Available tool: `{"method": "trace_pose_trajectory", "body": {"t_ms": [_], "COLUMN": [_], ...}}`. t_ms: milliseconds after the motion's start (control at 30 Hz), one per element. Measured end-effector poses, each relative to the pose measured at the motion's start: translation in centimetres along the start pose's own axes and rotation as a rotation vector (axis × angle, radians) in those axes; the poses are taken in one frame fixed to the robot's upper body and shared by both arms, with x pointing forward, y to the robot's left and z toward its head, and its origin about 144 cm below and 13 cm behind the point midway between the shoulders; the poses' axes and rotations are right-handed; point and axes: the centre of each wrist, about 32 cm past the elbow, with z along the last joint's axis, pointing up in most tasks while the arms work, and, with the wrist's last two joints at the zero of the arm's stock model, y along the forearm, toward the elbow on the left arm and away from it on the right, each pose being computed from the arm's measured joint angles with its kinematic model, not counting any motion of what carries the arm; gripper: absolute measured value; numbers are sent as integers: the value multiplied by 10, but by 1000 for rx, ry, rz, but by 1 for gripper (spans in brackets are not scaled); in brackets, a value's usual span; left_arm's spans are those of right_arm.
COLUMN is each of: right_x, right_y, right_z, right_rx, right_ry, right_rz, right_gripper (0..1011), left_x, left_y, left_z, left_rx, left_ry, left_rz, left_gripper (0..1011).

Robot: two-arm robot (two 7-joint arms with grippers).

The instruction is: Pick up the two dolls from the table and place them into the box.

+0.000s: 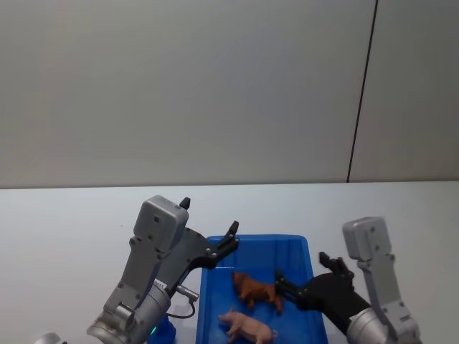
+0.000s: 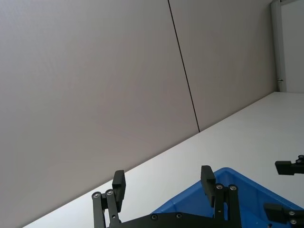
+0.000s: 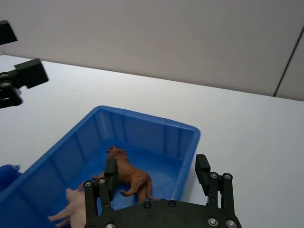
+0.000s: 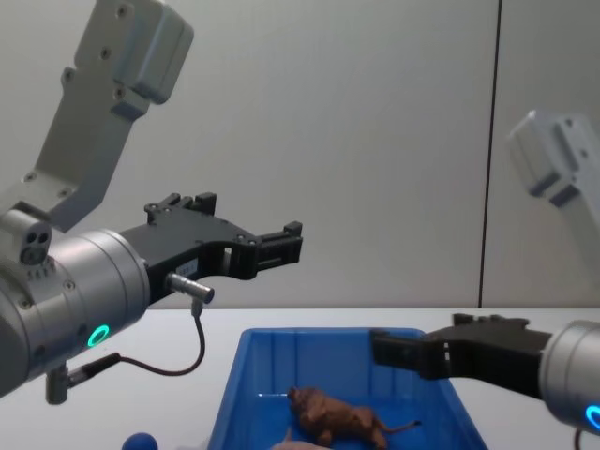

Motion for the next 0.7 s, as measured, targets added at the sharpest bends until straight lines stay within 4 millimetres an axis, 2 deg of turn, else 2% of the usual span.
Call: {"method": "trace_pose_trajectory", "body": {"t_ms": [33, 100, 700], "right_x": [1, 2, 15], "right_y": [-2, -3, -34], "right_z": [0, -1, -10], "right_rx": [1, 3, 20], "right_ry": [-2, -3, -6], "right_rz": [-15, -30, -229], "right_gripper": [989, 1001, 1001], "left_x": [0, 0, 0], "left_y": [0, 0, 0], "left_z": [0, 0, 0], "left_rx": [0, 0, 0], "left_ry": [0, 0, 0], "left_rz": [0, 0, 0], "left_gripper": [1001, 1001, 1001]}}
